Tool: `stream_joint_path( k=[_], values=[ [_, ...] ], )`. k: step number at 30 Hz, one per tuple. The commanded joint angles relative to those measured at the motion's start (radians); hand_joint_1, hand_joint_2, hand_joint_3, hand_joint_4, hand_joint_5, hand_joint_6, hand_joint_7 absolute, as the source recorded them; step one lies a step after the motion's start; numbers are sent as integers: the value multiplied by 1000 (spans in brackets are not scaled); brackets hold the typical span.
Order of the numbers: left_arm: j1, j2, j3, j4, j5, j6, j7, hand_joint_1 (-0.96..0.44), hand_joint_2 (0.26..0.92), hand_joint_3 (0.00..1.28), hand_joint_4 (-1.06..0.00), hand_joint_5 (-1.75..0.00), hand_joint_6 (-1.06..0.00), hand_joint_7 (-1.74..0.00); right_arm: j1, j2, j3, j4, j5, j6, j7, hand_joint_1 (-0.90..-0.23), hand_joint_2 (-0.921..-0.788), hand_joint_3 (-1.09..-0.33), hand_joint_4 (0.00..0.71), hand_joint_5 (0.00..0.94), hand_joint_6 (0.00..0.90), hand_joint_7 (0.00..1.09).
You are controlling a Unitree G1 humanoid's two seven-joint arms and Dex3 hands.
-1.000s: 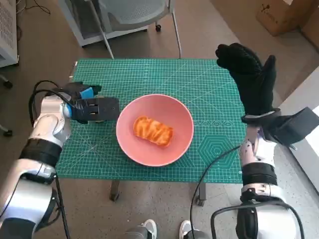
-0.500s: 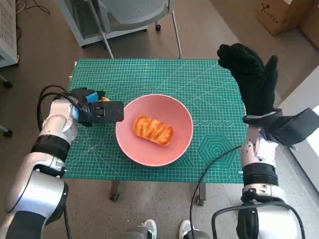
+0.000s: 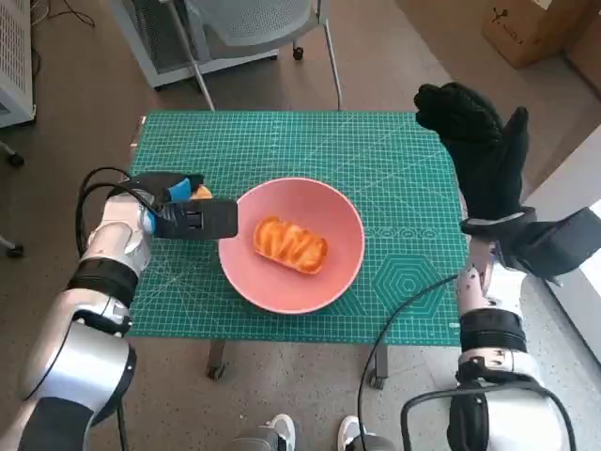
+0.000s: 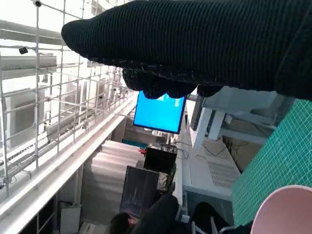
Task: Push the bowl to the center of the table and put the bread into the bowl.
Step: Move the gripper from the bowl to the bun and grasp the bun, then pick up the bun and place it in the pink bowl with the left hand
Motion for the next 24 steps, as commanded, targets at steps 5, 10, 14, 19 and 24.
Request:
stream_joint_path(
  k=[5, 10, 14, 19, 24],
  values=[
    [47, 1, -24, 20, 6, -67, 105, 180, 916, 108, -655, -747, -710, -77, 31, -9, -3, 1, 6, 8, 7, -525, -921, -555, 236, 5, 335, 1],
    [59, 9, -22, 17, 0, -94, 153, 24, 920, 142, -605, -1233, -563, -1051, 31, -9, -2, 2, 8, 13, 7, -522, -921, -556, 237, 4, 337, 2],
    [63, 15, -20, 12, -4, -106, 174, 7, 920, 101, -614, -1222, -631, -1131, 29, -8, -2, 6, 8, 16, 5, -518, -921, -558, 237, 3, 343, 5],
    [62, 25, -14, 4, -9, -112, 176, 1, 919, 80, -615, -1146, -683, -1198, 27, -5, -2, 7, 10, 19, 7, -516, -921, -560, 237, 2, 348, 7],
    [59, 37, 2, -4, -26, -116, 165, 0, 920, 86, -629, -1144, -644, -1231, 25, -5, -2, 11, 14, 20, 10, -516, -921, -561, 236, 1, 348, 6]
  ],
)
